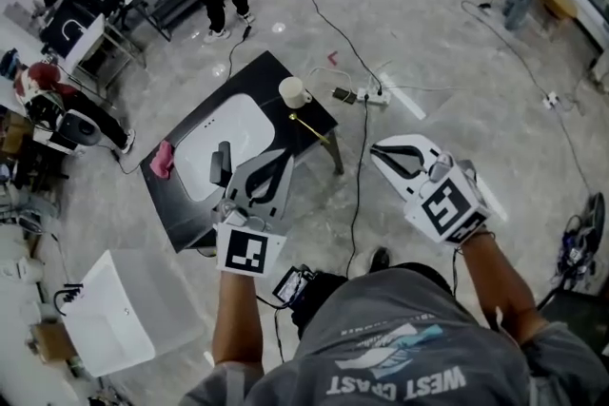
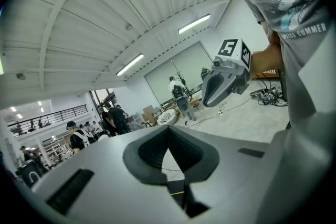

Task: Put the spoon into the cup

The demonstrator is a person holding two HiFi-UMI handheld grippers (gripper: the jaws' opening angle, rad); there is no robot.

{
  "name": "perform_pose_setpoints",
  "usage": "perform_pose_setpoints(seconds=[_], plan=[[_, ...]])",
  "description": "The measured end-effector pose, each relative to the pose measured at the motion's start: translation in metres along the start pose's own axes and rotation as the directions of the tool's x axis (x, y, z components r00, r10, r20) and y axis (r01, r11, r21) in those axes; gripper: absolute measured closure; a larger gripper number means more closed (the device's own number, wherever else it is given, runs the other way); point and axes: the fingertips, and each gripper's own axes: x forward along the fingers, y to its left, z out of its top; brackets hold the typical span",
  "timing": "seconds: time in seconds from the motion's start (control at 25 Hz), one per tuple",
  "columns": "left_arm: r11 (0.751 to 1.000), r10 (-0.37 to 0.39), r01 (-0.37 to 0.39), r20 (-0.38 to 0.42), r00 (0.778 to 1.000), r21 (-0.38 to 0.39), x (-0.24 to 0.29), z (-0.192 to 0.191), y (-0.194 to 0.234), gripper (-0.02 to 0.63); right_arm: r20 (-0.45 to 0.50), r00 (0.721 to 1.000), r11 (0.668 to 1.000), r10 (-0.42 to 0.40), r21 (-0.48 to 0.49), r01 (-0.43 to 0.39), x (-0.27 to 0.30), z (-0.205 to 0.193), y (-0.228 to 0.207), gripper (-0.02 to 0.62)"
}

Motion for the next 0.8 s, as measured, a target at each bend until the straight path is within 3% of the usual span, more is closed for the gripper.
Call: perform_pose_setpoints(seconds=[0.36, 0.8], plan=[[1.000, -0.007, 0.007, -0.028, 1.000, 0.010, 0.011, -0.014, 0.013, 0.604, -0.004, 1.000, 0.999, 0.023, 0.029, -0.023, 0.027, -0.008, -0.004, 0.563], [0.998, -0.057, 0.057, 0.020, 0.998, 0.012, 0.031, -0.058, 0.062, 0.604, -0.076, 0.995, 0.997, -0.061, 0.042, 0.065, 0.076, 0.011, -0.032, 0.563]])
